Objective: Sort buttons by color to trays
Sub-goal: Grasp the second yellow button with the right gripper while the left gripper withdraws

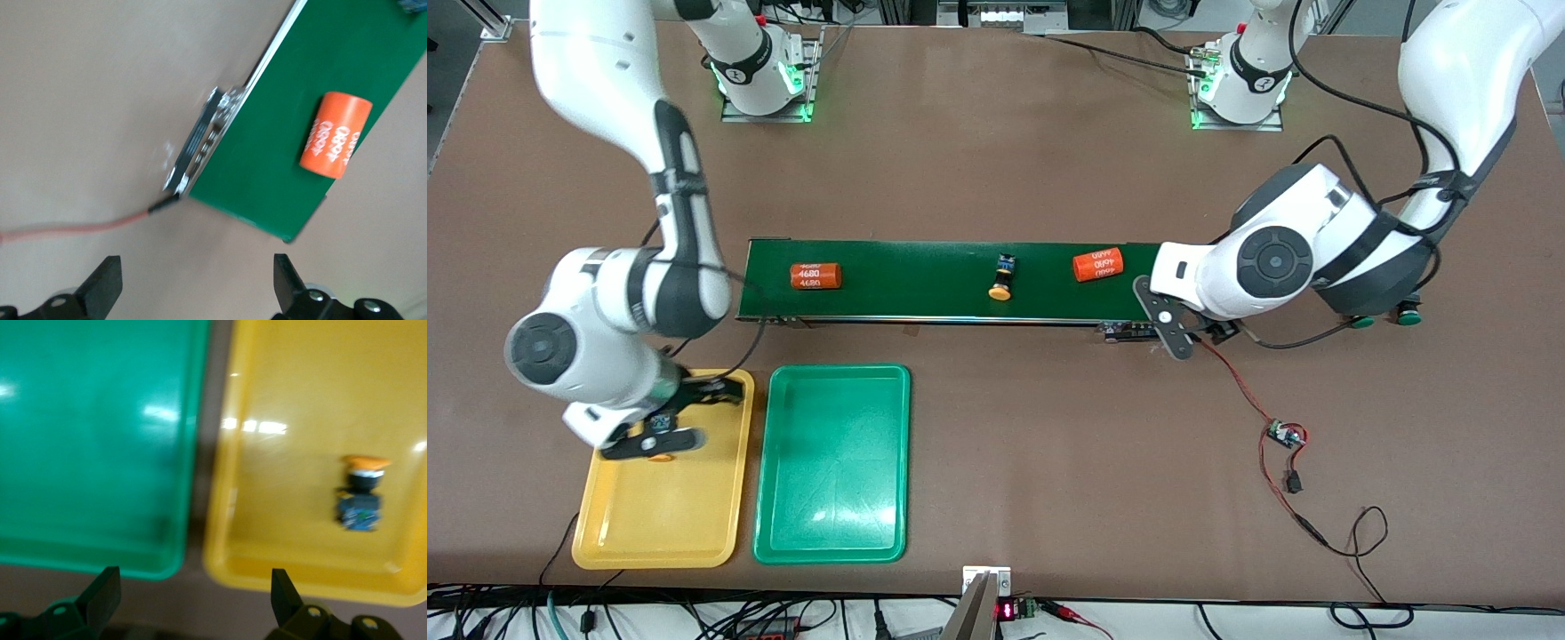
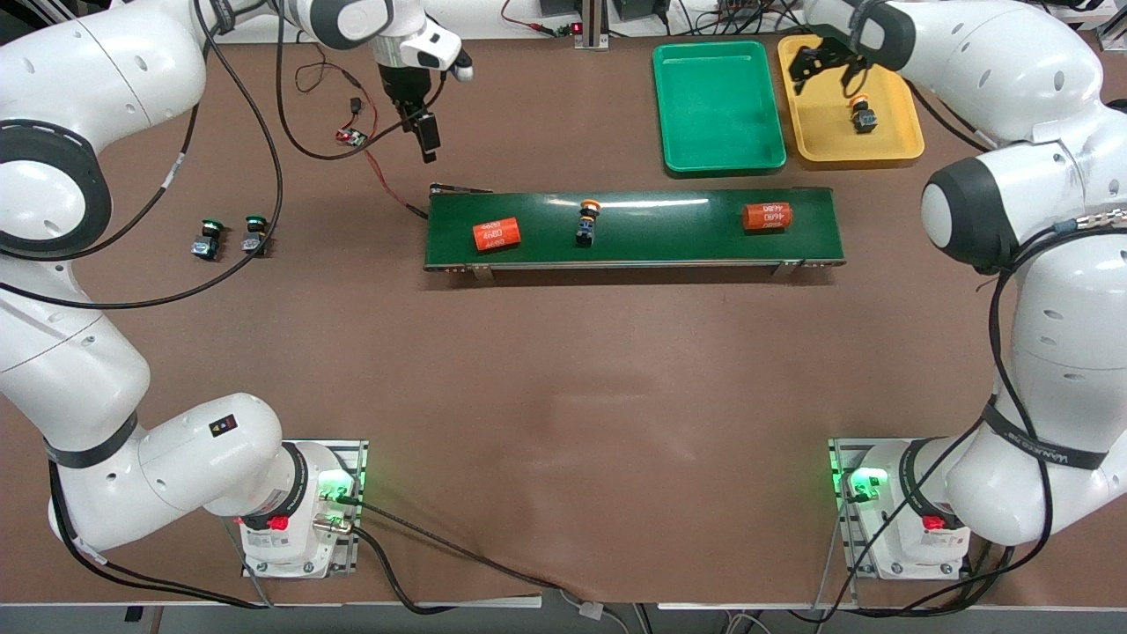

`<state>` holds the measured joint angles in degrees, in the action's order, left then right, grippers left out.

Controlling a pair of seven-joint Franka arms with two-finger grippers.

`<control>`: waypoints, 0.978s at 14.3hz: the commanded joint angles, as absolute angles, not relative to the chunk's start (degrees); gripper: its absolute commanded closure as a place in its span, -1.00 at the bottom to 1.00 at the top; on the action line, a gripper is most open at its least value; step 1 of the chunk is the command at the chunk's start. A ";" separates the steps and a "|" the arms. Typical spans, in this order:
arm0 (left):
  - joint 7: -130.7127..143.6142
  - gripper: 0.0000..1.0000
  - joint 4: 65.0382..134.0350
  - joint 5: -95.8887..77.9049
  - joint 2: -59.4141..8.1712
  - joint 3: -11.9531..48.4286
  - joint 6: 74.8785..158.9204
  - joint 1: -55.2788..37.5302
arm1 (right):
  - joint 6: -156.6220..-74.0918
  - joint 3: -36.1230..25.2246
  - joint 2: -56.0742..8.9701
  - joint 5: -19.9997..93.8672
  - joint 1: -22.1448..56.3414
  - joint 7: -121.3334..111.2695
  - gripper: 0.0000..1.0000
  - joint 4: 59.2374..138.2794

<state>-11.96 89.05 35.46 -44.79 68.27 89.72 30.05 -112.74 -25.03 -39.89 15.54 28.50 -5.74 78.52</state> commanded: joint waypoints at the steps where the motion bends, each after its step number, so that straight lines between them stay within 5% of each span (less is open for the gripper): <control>1: -3.98 -1.00 84.13 35.86 -44.30 68.21 84.30 30.40 | -110.92 -25.31 -35.79 16.26 35.39 5.22 -1.00 82.95; 7: 3.69 -1.00 83.32 37.00 -42.12 65.50 84.46 36.56 | -110.04 -25.31 -31.29 16.26 47.88 23.44 -1.00 87.71; 14: 3.08 -1.00 84.37 17.70 -27.96 37.49 91.40 28.23 | -113.02 -25.22 -33.30 16.44 60.28 39.44 -1.00 87.63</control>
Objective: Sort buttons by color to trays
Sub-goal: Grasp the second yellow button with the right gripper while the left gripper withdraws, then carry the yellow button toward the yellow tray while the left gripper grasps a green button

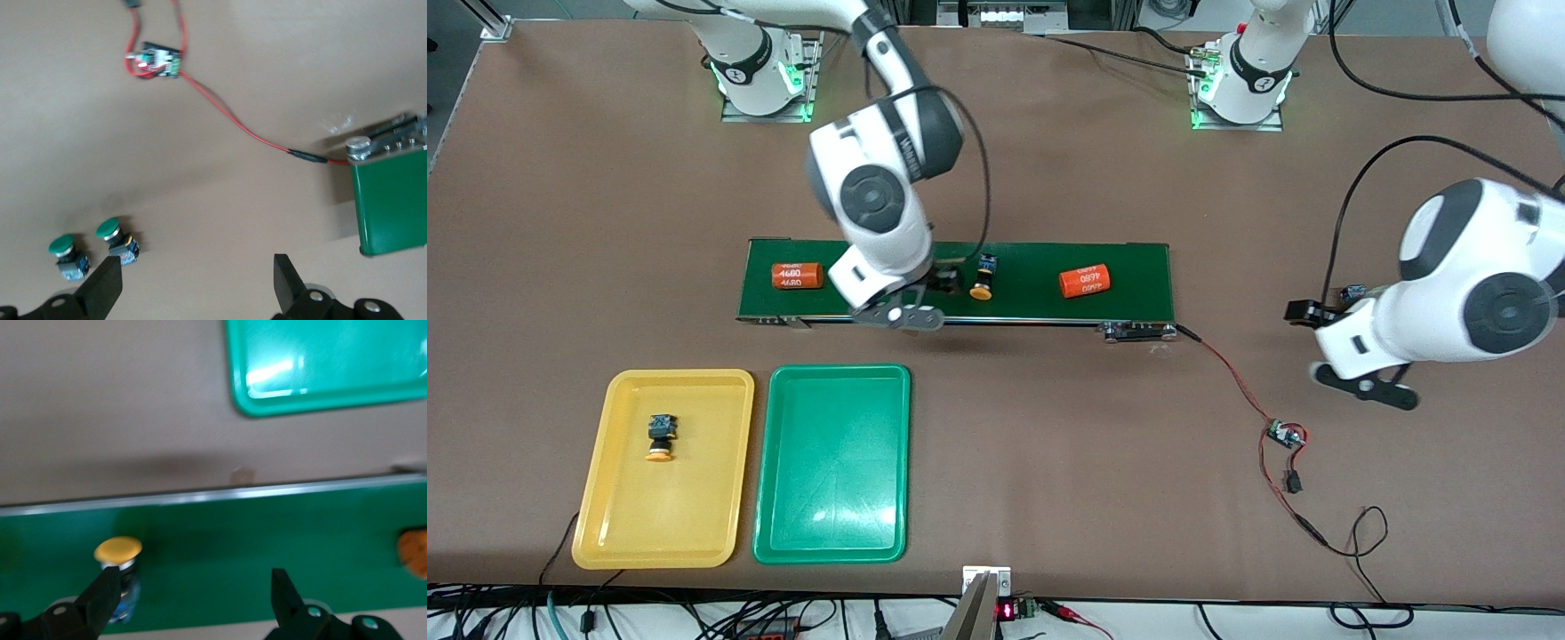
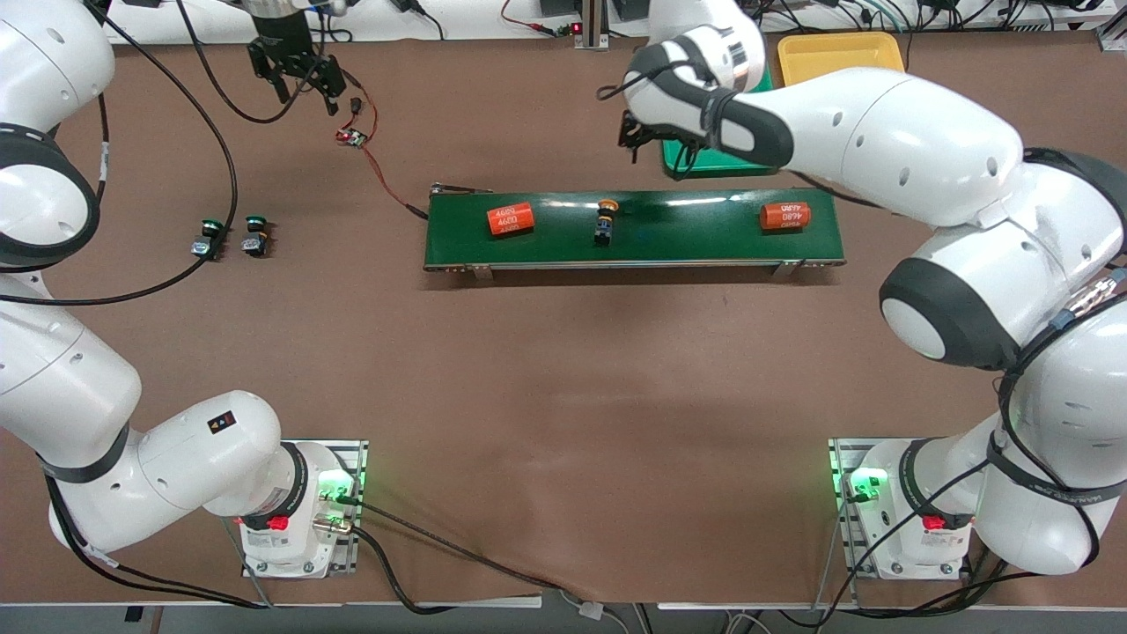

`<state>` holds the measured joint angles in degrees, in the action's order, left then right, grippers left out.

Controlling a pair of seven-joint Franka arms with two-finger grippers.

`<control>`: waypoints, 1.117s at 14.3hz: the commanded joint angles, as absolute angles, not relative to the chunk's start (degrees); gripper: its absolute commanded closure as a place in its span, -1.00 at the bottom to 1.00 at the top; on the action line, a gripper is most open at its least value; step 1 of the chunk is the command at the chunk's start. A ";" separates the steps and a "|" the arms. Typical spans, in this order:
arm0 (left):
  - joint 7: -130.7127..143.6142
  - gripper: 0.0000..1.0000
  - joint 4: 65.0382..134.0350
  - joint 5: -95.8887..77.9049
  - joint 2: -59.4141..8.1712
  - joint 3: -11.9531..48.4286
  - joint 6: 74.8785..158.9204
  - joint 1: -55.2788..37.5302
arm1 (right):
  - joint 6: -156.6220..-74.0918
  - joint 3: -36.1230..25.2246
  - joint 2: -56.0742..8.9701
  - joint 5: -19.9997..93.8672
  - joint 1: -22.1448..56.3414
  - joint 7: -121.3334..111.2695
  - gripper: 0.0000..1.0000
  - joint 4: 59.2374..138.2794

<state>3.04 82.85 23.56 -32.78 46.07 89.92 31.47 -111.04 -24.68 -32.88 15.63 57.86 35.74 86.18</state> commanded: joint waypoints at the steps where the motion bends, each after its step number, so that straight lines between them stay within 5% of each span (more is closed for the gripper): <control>1: 3.08 -1.00 84.55 14.97 -26.91 32.74 91.49 26.39 | -113.55 -25.22 -33.75 16.44 61.08 41.38 -1.00 87.54; 10: 2.90 -1.00 109.75 5.47 -14.77 6.09 110.81 13.81 | -117.07 -25.14 -39.90 16.61 64.42 45.97 -1.00 87.45; 12: 2.55 -1.00 114.24 5.36 -13.98 4.13 114.16 12.75 | -117.16 -25.14 -40.43 16.61 64.42 44.92 -0.64 87.45; 13: 1.85 -1.00 115.48 5.71 -14.06 3.78 114.43 12.83 | -117.16 -25.14 -40.43 16.52 64.42 44.56 -0.28 87.45; 14: 0.02 -1.00 116.79 5.80 -14.32 2.82 115.39 12.83 | -117.07 -25.14 -40.43 16.70 63.99 44.82 0.33 87.45; 16: -6.91 -1.00 121.70 5.89 -14.94 -0.25 124.23 13.01 | -116.98 -25.14 -40.43 16.70 63.98 44.65 0.57 87.45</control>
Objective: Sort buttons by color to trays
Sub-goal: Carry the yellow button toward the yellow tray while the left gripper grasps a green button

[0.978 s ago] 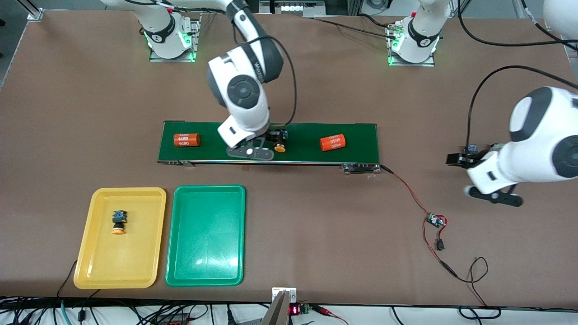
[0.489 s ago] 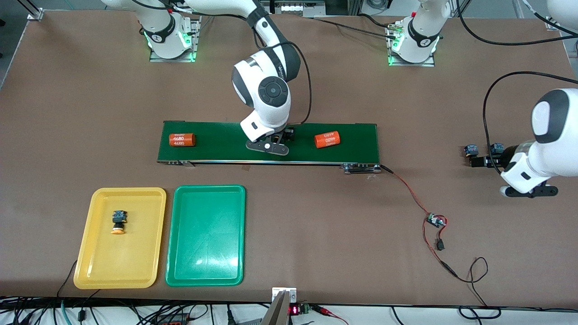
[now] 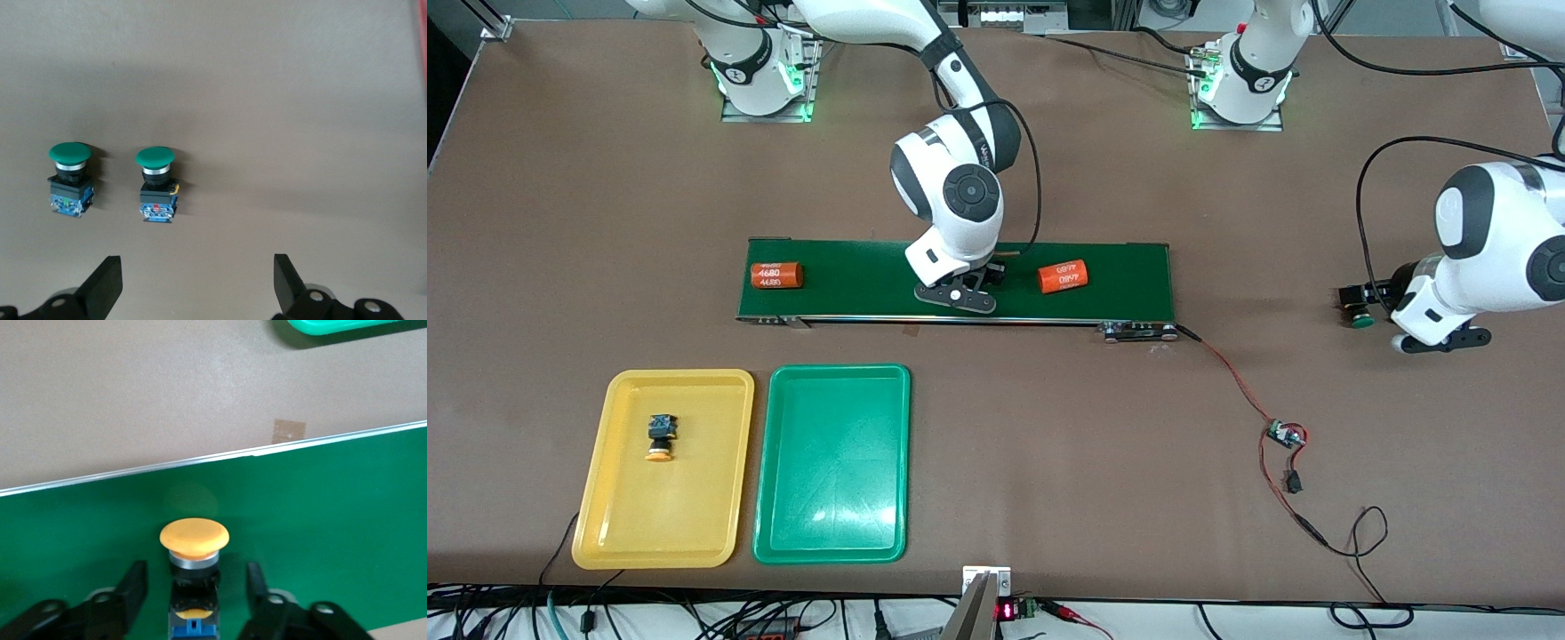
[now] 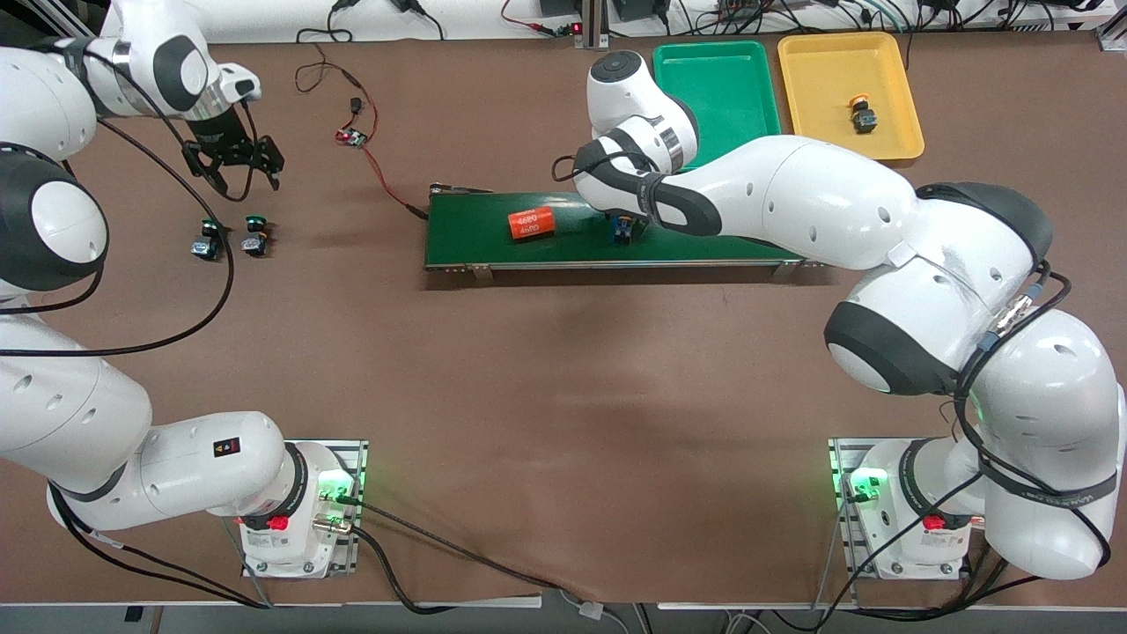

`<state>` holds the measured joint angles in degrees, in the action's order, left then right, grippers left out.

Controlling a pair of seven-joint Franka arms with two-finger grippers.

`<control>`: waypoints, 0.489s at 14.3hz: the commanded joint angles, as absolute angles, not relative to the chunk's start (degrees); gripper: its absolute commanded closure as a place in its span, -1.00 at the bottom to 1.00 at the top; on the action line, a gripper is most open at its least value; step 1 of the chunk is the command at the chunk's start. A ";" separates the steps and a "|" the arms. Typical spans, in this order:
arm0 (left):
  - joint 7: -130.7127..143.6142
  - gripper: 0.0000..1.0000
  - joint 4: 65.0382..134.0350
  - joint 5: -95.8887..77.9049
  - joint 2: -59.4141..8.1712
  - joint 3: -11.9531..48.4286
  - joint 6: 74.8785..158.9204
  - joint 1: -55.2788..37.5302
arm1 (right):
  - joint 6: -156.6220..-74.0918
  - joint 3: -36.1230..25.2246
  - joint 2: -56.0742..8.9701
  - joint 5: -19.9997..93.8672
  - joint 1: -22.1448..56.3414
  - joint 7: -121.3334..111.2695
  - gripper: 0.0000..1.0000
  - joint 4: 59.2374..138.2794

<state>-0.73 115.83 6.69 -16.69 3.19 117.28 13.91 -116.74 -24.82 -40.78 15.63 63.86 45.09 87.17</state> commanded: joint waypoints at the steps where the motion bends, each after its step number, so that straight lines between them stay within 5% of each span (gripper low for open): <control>1: -8.34 -1.00 124.51 5.89 -15.99 -0.87 130.63 13.09 | -117.07 -25.14 -40.60 16.70 63.98 44.65 0.65 87.45; 7: -9.75 -0.96 130.08 5.89 -21.52 -2.72 142.64 13.45 | -116.46 -27.06 -39.64 16.61 62.50 44.03 0.82 84.03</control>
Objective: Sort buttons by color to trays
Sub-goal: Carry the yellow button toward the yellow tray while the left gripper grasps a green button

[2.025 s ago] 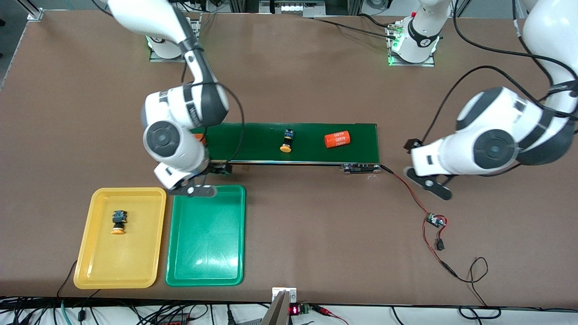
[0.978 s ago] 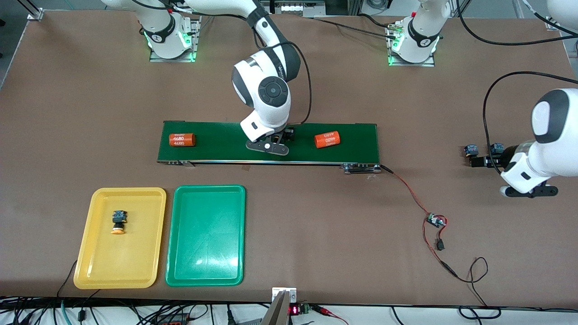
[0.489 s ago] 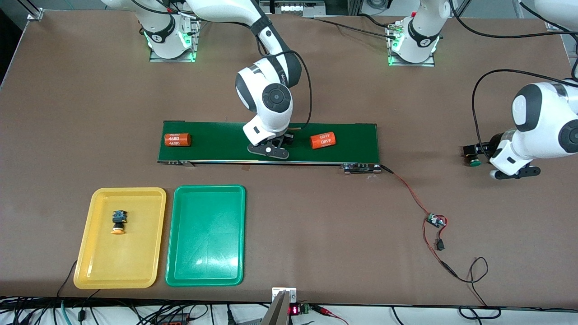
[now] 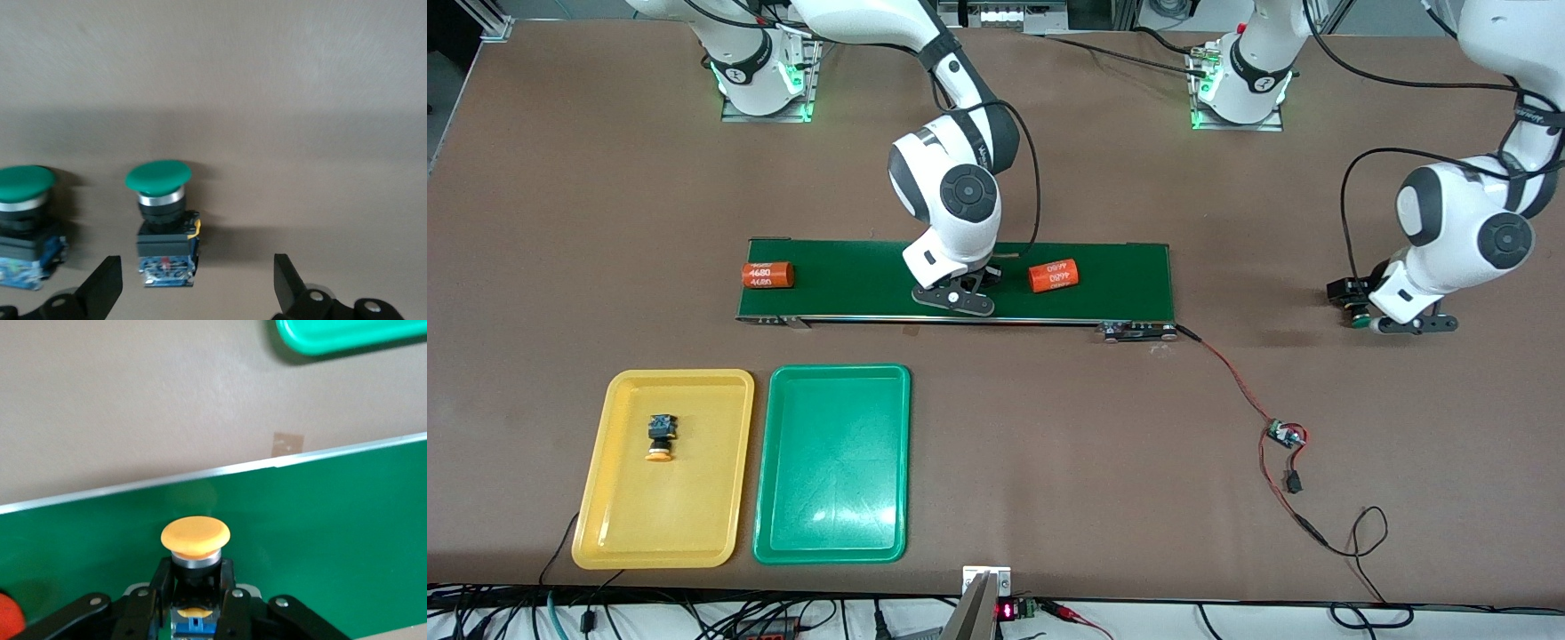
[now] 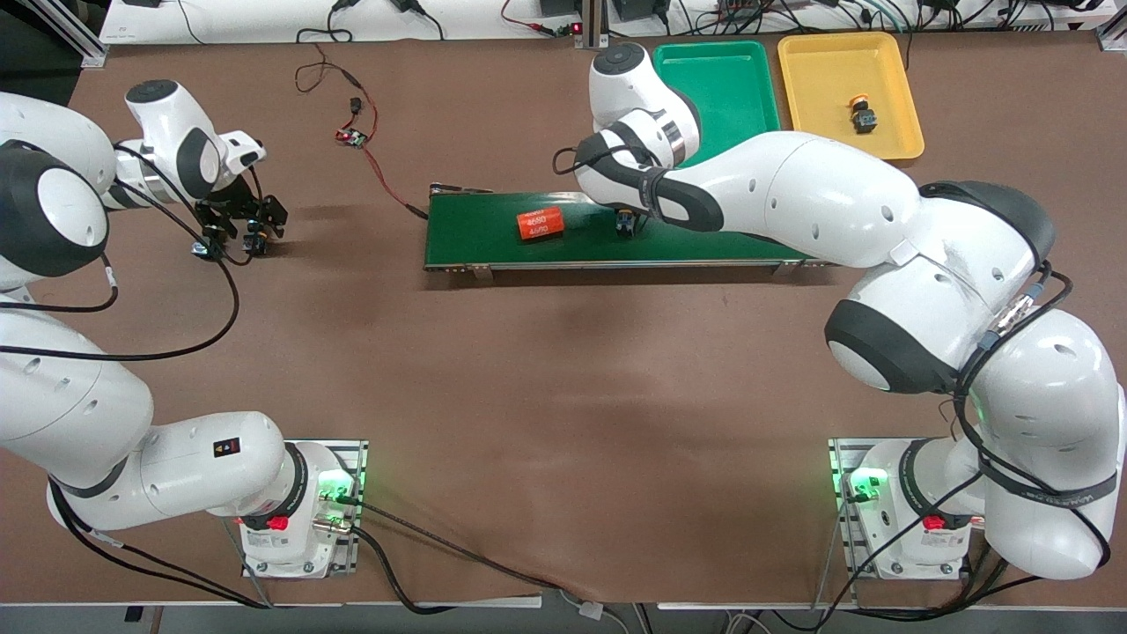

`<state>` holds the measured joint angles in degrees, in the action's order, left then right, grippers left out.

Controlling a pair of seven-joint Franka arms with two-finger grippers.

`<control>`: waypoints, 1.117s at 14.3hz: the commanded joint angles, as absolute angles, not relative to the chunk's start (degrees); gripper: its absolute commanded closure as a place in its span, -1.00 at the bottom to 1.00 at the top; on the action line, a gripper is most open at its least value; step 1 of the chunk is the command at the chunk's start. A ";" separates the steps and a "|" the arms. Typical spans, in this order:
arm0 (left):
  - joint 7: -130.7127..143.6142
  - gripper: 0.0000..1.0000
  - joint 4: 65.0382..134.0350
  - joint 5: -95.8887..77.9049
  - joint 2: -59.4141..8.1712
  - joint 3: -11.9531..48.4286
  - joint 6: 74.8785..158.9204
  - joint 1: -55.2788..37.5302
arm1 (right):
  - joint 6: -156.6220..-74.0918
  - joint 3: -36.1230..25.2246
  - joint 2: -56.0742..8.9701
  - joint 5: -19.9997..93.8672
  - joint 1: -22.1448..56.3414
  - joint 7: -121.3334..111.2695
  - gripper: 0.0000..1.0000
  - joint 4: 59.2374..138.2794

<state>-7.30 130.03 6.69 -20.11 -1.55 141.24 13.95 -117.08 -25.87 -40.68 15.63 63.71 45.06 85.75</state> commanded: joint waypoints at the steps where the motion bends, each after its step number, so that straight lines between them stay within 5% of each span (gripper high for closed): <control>1: -10.97 -0.87 130.08 5.89 -22.23 -2.81 144.13 13.45 | -116.46 -27.85 -39.55 16.52 61.45 44.03 0.82 83.33; 4: -14.23 -0.43 129.99 5.89 -23.38 -3.69 145.02 13.45 | -117.51 -29.79 -40.69 16.08 56.19 42.99 0.82 80.96; 8: -14.15 0.45 129.29 5.80 -21.28 -3.52 140.04 13.45 | -118.47 -29.62 -42.97 16.17 46.25 28.69 0.82 78.75; 16: -13.89 0.54 113.05 3.17 -16.96 12.63 111.56 12.75 | -119.26 -29.79 -45.87 13.28 34.29 4.86 0.82 78.40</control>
